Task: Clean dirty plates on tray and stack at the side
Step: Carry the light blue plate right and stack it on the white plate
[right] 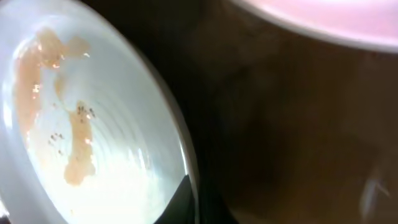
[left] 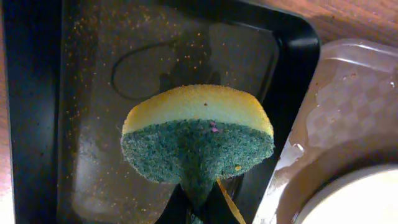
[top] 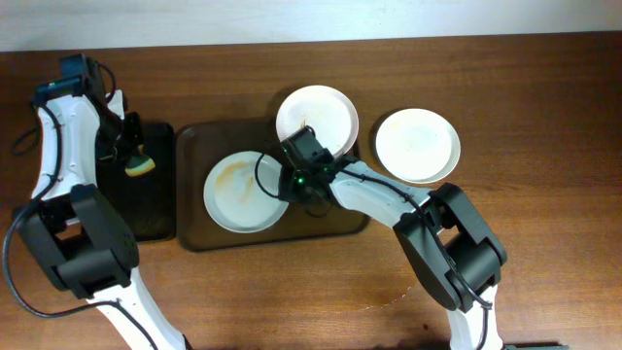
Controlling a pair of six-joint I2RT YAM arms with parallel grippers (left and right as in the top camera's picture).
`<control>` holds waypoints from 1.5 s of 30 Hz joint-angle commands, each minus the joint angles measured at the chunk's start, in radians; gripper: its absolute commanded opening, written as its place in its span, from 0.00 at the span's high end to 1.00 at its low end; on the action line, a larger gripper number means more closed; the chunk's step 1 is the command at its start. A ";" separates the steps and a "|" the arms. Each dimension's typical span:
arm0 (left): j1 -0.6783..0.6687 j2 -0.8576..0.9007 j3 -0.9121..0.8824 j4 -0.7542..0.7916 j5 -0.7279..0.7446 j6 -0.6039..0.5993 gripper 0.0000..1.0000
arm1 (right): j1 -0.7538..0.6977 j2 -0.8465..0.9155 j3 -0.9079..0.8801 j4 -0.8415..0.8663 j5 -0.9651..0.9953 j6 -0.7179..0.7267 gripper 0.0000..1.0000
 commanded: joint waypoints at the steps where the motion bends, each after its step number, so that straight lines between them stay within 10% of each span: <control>1: 0.000 0.000 -0.029 0.029 -0.003 -0.014 0.99 | 0.011 -0.088 0.103 -0.123 0.053 -0.140 0.96; 13: 0.000 0.011 -0.031 0.103 -0.003 -0.014 0.99 | 0.304 -0.132 0.296 -0.386 1.275 -0.325 0.96; 23: 0.000 0.011 -0.031 0.104 -0.003 -0.013 0.99 | 0.428 -0.133 0.296 -0.376 1.579 -0.325 0.96; 31: 0.000 0.011 -0.031 0.103 -0.003 -0.014 0.99 | 0.421 -0.133 0.296 -0.377 1.464 -0.321 0.96; 36: 0.000 0.011 -0.031 0.101 -0.006 -0.013 0.99 | 0.306 -0.234 0.296 -0.386 0.935 -0.314 0.96; 45: 0.000 0.011 -0.031 0.093 -0.006 -0.013 0.99 | -0.429 -0.497 0.286 -0.589 0.156 -0.319 0.96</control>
